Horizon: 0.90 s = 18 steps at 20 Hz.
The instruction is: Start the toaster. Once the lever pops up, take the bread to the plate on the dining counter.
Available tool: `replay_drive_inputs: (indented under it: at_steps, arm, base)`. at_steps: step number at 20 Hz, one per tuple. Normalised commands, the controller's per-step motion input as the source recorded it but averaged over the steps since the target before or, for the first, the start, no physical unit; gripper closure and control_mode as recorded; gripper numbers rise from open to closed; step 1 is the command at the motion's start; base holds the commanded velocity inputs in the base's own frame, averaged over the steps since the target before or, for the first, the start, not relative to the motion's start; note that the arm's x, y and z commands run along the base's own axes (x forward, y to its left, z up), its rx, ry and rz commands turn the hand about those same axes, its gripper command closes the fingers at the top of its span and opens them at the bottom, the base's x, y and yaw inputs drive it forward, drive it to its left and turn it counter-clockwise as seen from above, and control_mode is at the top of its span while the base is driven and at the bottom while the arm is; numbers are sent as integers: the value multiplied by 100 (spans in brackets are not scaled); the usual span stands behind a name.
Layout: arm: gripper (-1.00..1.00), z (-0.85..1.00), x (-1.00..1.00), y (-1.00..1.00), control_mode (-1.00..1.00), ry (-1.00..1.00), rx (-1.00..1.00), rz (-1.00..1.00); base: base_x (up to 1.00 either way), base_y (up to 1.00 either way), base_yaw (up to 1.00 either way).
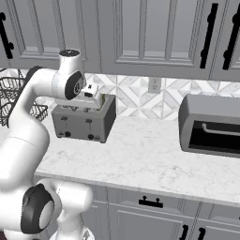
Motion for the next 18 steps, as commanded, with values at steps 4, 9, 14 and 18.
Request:
replay_drive_inputs:
  at_steps: [4,9,14,18]
  arm:
    - [-100,0,-11,0,-100,-1,-1,0]
    - [-100,-46,-8,41,-100,-3,-11,0]
    - [-100,-43,10,13,-100,-1,-16,0]
    - [-100,-31,18,0,-100,-4,-3,0]
  base:
    - [0,0,0]
    - [0,0,0]
    - [0,0,0]
    - [0,0,0]
